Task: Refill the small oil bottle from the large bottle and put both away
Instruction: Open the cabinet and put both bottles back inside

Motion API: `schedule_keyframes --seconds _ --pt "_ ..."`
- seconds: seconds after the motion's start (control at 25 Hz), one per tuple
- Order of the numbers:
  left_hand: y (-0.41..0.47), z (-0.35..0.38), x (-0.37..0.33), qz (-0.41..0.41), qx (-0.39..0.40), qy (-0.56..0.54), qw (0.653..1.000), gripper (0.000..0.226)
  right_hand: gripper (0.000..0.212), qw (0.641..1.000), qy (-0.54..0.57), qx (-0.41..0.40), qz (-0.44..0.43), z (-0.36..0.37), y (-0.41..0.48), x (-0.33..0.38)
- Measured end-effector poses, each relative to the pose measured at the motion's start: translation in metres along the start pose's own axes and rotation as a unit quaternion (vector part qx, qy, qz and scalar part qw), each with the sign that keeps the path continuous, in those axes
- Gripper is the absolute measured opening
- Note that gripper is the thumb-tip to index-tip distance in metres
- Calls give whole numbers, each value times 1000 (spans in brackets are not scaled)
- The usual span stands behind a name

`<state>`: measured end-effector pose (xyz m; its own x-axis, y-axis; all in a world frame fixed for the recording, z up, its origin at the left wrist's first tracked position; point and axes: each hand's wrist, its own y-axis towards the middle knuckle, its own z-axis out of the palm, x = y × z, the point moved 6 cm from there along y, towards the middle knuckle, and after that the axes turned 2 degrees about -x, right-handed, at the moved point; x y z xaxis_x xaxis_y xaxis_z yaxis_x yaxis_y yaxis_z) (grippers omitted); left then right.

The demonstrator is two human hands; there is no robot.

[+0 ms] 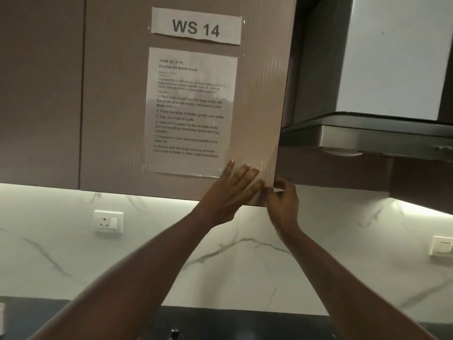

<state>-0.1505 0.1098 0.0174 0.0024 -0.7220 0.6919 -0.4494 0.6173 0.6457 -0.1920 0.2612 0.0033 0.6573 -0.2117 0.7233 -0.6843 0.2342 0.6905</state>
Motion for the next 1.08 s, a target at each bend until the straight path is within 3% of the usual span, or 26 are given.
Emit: schedule_keyframes --seconds 0.08,0.28,0.48,0.6,0.68,0.76,0.88,0.96,1.08 --pt "5 -1 1 7 -38 7 999 94 31 999 -9 -1 -42 0 -3 3" --pt "-5 -30 -8 46 -88 27 995 87 37 998 55 11 -36 -21 -26 21" --pt "-48 -114 -12 41 -123 -4 992 88 40 987 139 -17 -81 -56 -95 78" --pt "-84 -182 -12 59 -96 -71 991 82 42 981 169 -27 -94 -69 -147 124" --pt "-109 -226 -7 30 -83 -171 981 79 42 977 191 -35 -88 -76 -178 150" --pt "-133 -274 10 -76 -112 -287 948 71 42 974 211 -42 -73 -80 -212 177" --pt "-161 -327 38 -303 -133 -408 851 65 34 968 245 -34 -34 -76 -259 218" --pt "-174 -352 43 -375 -114 -460 797 74 30 961 274 -11 -19 -67 -287 247" --pt "-205 -382 56 -447 -148 -470 747 71 37 948 316 40 -6 -48 -324 292"
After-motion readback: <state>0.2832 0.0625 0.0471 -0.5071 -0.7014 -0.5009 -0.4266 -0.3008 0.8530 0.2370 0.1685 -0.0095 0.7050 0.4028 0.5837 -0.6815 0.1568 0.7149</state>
